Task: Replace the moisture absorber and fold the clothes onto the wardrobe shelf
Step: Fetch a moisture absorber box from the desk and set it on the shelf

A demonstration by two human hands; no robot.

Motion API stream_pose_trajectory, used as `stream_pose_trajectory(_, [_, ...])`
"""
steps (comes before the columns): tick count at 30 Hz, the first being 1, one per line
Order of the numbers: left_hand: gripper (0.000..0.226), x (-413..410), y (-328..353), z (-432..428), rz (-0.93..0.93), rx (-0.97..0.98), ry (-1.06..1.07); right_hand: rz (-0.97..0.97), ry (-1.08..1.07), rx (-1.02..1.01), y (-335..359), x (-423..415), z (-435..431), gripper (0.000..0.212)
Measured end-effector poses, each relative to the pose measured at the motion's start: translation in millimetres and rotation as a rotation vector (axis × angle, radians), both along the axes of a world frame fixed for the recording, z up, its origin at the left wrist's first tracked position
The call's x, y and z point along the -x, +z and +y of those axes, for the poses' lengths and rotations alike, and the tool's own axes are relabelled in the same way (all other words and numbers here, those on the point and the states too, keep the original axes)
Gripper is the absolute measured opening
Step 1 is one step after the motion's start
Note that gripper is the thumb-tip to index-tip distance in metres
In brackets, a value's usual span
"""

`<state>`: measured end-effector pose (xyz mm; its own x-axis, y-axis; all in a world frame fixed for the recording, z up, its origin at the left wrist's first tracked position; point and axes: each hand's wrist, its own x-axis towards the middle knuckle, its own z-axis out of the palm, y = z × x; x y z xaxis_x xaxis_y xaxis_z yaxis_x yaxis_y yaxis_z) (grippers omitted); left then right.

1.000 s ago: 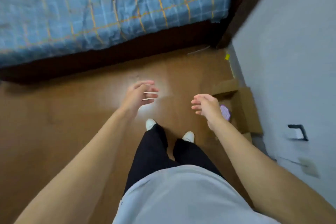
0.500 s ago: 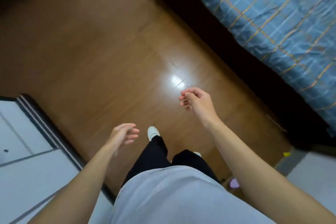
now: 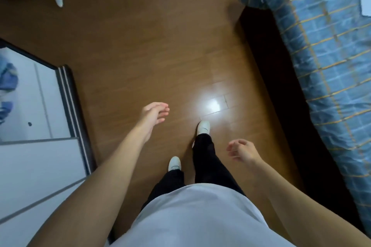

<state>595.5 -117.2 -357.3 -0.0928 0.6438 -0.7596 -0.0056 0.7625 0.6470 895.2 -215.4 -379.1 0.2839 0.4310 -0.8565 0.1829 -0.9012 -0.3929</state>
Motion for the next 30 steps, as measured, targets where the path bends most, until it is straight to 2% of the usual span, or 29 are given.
stream_pose_trajectory(5, [0.020,-5,8,99,-0.018,-0.097,0.037,-0.035,0.015,0.095,-25,-28,55,0.018])
stream_pose_trajectory(9, [0.020,5,7,159,0.010,-0.062,0.066,0.007,0.096,0.111,-29,-25,148,0.019])
stream_pose_trajectory(14, [0.021,25,-7,177,0.124,0.144,0.053,0.138,0.207,-0.070,-10,19,306,0.019])
stream_pose_trajectory(20, [0.022,66,-34,164,0.139,0.433,0.124,0.289,0.259,-0.330,30,95,480,0.015])
stream_pose_trajectory(23, [0.021,85,-55,179,0.137,0.526,0.115,0.272,0.296,-0.349,32,121,541,0.012])
stream_pose_trajectory(26, [0.022,112,-68,236,0.152,0.557,0.090,0.190,0.336,-0.285,25,133,584,0.014])
stream_pose_trajectory(30, [0.018,143,-58,346,0.103,0.453,0.038,0.073,0.411,-0.145,14,130,630,0.021])
